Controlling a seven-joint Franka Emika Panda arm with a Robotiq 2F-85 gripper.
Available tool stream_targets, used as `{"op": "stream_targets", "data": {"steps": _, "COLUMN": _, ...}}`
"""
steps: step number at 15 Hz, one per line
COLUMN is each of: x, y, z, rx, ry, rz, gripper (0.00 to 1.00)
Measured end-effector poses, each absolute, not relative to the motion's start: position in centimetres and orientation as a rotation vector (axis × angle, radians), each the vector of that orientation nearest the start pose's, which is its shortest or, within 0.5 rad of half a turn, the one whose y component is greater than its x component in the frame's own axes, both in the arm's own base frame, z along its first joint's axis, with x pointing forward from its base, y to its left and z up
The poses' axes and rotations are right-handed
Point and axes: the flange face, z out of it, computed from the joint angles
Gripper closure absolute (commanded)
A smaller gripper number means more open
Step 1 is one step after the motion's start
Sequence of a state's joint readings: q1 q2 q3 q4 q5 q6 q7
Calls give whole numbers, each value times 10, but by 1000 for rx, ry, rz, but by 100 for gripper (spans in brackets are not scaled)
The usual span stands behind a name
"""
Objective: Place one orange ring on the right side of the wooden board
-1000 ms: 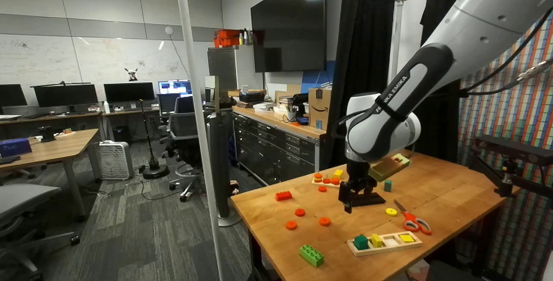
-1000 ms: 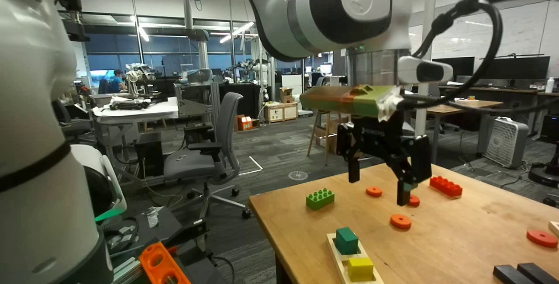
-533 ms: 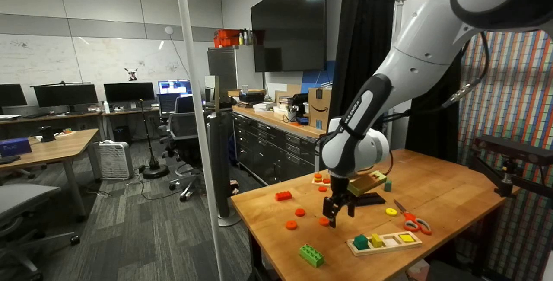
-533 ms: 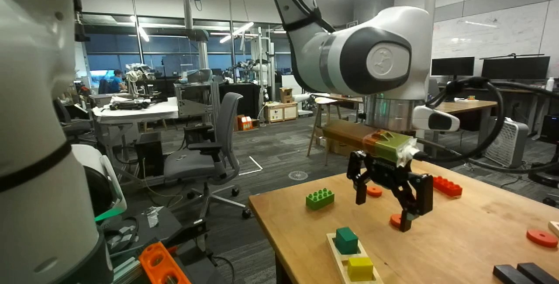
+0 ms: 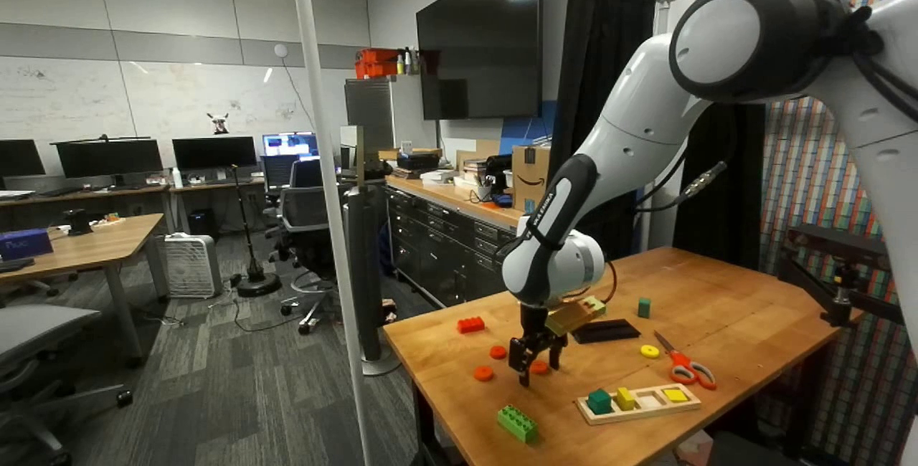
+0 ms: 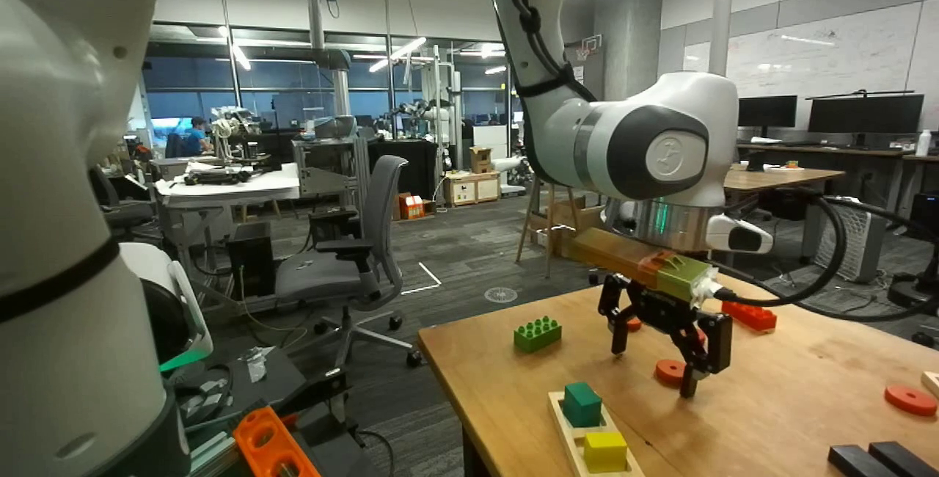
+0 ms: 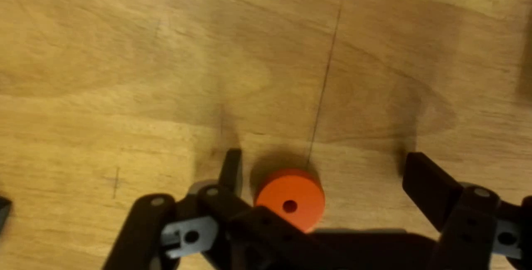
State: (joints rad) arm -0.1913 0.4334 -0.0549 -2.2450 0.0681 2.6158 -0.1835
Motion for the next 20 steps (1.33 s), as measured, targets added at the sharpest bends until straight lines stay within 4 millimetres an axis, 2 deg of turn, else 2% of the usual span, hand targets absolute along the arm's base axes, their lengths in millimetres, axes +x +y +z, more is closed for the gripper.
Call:
{"op": "stream_targets", "data": {"steps": 9, "x": 537, "y": -143, "z": 171, "rx": -3117, "ry": 173, "rz": 62, "gripper": 0}}
{"op": "stream_targets", "data": {"steps": 10, "x": 538, "y": -144, "z": 171, "rx": -3118, "ry": 171, "rz": 61, "gripper": 24}}
{"op": "stream_targets", "data": {"steps": 11, "x": 539, "y": -144, "z": 171, "rx": -3118, "ry": 167, "rz": 60, "gripper": 26}}
{"op": "stream_targets", "data": {"steps": 18, "x": 542, "y": -150, "z": 176, "rx": -3119, "ry": 128, "rz": 62, "gripper": 79}}
{"op": "stream_targets", "data": {"steps": 19, "x": 543, "y": -150, "z": 177, "rx": -3119, "ry": 125, "rz": 62, "gripper": 84}}
{"op": "stream_targets", "data": {"steps": 20, "x": 544, "y": -150, "z": 179, "rx": -3118, "ry": 123, "rz": 63, "gripper": 82}}
